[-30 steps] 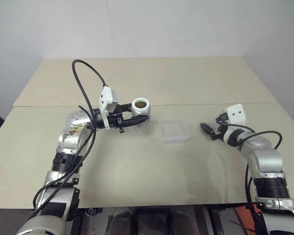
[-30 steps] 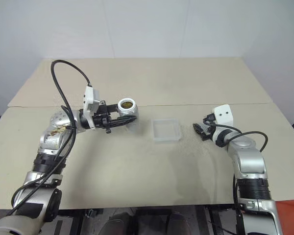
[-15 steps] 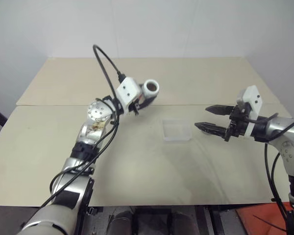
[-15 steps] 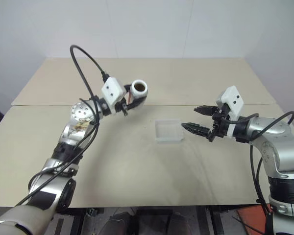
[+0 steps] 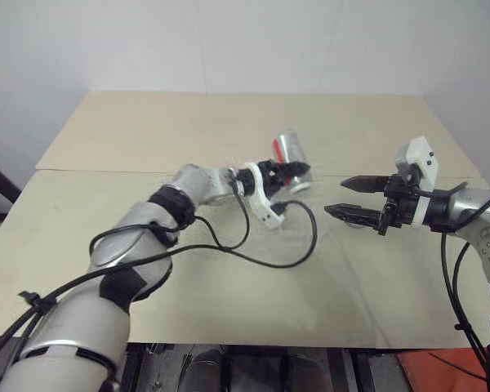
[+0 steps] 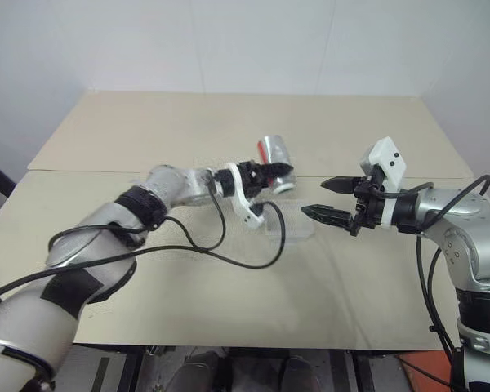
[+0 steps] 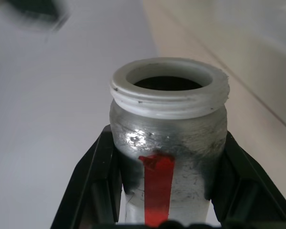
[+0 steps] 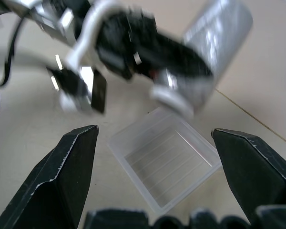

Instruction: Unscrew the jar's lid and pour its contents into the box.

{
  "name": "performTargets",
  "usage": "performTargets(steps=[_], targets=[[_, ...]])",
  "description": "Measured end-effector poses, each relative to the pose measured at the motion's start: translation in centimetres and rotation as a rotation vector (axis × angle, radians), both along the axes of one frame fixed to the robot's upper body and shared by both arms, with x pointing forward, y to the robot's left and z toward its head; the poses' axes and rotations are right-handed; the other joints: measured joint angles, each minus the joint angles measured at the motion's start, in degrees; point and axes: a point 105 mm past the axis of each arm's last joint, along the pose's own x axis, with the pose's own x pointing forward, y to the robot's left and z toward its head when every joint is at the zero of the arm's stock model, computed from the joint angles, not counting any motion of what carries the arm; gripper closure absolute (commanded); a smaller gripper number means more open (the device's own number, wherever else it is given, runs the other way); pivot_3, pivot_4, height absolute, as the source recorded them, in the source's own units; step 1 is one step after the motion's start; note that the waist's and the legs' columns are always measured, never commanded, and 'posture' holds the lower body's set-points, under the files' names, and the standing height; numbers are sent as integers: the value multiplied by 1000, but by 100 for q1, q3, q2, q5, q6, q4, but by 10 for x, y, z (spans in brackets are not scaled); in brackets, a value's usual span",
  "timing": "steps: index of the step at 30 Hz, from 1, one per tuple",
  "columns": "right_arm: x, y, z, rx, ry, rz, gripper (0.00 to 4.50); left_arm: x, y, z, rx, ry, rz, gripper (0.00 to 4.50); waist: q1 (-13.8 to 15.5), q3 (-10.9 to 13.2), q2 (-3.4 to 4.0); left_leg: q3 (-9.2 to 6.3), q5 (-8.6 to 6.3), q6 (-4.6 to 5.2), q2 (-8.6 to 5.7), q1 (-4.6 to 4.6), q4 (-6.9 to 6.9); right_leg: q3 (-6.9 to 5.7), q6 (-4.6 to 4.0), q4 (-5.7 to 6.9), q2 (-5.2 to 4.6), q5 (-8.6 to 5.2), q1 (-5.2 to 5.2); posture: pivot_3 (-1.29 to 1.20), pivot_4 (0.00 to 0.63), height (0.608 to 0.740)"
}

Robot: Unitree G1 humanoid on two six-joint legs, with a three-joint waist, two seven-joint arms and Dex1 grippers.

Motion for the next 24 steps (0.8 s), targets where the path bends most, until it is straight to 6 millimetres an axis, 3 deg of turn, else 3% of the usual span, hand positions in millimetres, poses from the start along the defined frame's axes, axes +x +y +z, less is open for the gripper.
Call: performTargets(steps=[6, 15, 18, 24], targets=[[0, -1, 4, 20, -4, -13, 84, -2, -20, 18, 32, -185, -61, 2489, -9, 1, -2, -23, 0, 0, 3, 2, -1, 1, 0, 0, 0, 0, -1, 0, 150, 740], [-3, 0, 2, 21, -8, -17, 84, -3, -14, 14, 47, -186, -83, 2489, -8, 1, -2, -33, 0, 0, 4, 3, 4, 2, 0, 7, -1, 0, -1, 0, 150, 740], [-3, 0, 2, 20, -8, -20, 84, 0, -8, 15, -23, -93, -37, 2489, -14, 1, -1, -32, 0, 0, 4, 4, 5, 2, 0, 7, -1, 0, -1, 0, 150, 740], [1, -4, 2, 11, -16, -48, 84, 22, 19, 13, -429, 462, 236, 2489, -41, 0, 0, -26, 1, -1, 10, 4, 19, 0, 0, 16, -1, 0, -1, 0, 150, 740]])
